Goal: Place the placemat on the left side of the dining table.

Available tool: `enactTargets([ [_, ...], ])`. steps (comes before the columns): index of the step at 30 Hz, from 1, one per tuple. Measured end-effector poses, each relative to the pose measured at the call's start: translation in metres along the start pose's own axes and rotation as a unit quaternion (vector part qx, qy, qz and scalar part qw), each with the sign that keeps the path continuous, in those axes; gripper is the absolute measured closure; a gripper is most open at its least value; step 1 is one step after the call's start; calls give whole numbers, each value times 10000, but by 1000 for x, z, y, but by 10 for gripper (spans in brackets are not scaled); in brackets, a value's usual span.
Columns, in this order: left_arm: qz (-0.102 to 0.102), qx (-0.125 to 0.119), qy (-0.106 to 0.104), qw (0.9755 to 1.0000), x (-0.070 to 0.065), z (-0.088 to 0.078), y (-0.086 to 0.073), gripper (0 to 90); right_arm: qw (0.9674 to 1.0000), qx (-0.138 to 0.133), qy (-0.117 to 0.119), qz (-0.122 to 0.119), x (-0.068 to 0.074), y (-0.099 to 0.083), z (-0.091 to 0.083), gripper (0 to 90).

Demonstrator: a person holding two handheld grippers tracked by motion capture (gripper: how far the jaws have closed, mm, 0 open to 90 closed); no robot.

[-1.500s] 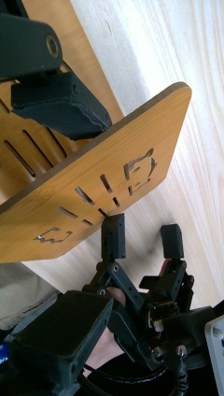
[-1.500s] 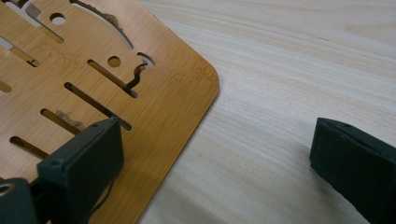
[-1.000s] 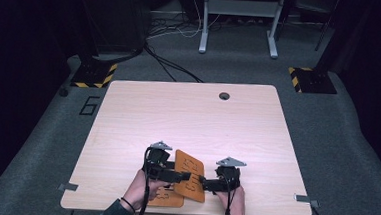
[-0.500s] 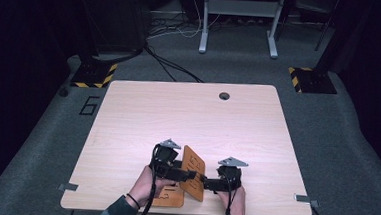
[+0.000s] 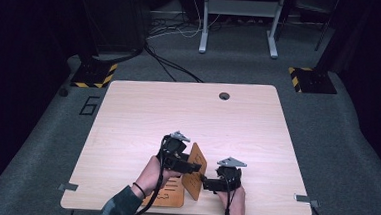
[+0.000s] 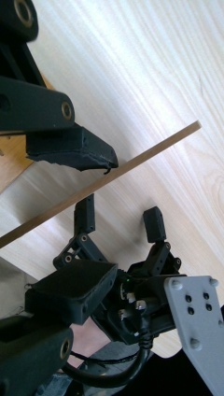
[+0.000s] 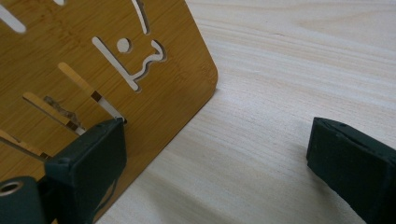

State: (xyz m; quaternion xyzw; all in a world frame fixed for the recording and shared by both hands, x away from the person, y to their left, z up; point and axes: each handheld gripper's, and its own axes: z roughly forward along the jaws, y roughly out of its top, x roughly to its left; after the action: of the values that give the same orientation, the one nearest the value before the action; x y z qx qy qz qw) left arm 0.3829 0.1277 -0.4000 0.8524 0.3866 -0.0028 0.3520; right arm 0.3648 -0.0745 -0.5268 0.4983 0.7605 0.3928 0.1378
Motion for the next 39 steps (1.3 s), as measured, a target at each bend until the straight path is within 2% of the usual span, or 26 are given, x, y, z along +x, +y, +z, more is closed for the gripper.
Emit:
enactTargets([
  [2, 107, 73, 58, 9999, 0, 1, 4, 475, 10000, -16, 1, 23, 0, 0, 0, 42],
  [3, 129, 114, 107, 9998, -1, 2, 7, 518, 10000, -11, 25, 50, 0, 0, 0, 42],
  [10, 408, 310, 267, 9983, -6, 4, 19, 587, 10000, -18, -32, 71, 0, 0, 0, 42],
  [11, 584, 434, 365, 9967, -10, 6, 24, 592, 10000, -33, -35, 41, -1, 0, 0, 42],
  [12, 584, 434, 365, 9967, -10, 6, 24, 603, 10000, -33, -35, 41, -1, 0, 0, 42],
  [16, 864, 783, 454, 9921, -15, 14, 31, 623, 9999, -38, -110, 101, 0, -1, -1, 40],
  [20, 1044, 1066, 529, 9874, -18, 23, 34, 657, 9997, -48, -207, 103, -1, -1, -1, 40],
  [22, 1101, 1109, 572, 9861, -20, 26, 36, 704, 9995, -62, -235, 180, -1, -2, -1, 40],
  [25, 1104, 1144, 564, 9857, -20, 28, 37, 721, 9994, -54, -276, 179, 0, -1, -1, 40],
  [27, 1196, 1203, 614, 9836, -21, 30, 41, 746, 9991, -50, -352, 213, 1, -2, -1, 38],
  [30, 1210, 1197, 632, 9834, -22, 33, 44, 792, 9988, -61, -444, 212, 0, -2, -2, 36],
  [31, 1265, 1214, 679, 9822, -23, 35, 46, 804, 9983, -59, -492, 292, -1, -3, -4, 36],
  [34, 1326, 1240, 711, 9808, -22, 37, 49, 834, 9978, -92, -539, 377, -3, -4, -6, 36],
  [36, 1314, 1254, 657, 9812, -23, 39, 52, 854, 9975, -121, -540, 444, -6, -5, -8, 36],
  [37, 1343, 1294, 637, 9804, -24, 41, 55, 860, 9971, -121, -572, 486, -8, -6, -9, 36],
  [39, 1416, 1274, 723, 9790, -26, 43, 57, 861, 9970, -129, -580, 499, -10, -6, -10, 36],
])
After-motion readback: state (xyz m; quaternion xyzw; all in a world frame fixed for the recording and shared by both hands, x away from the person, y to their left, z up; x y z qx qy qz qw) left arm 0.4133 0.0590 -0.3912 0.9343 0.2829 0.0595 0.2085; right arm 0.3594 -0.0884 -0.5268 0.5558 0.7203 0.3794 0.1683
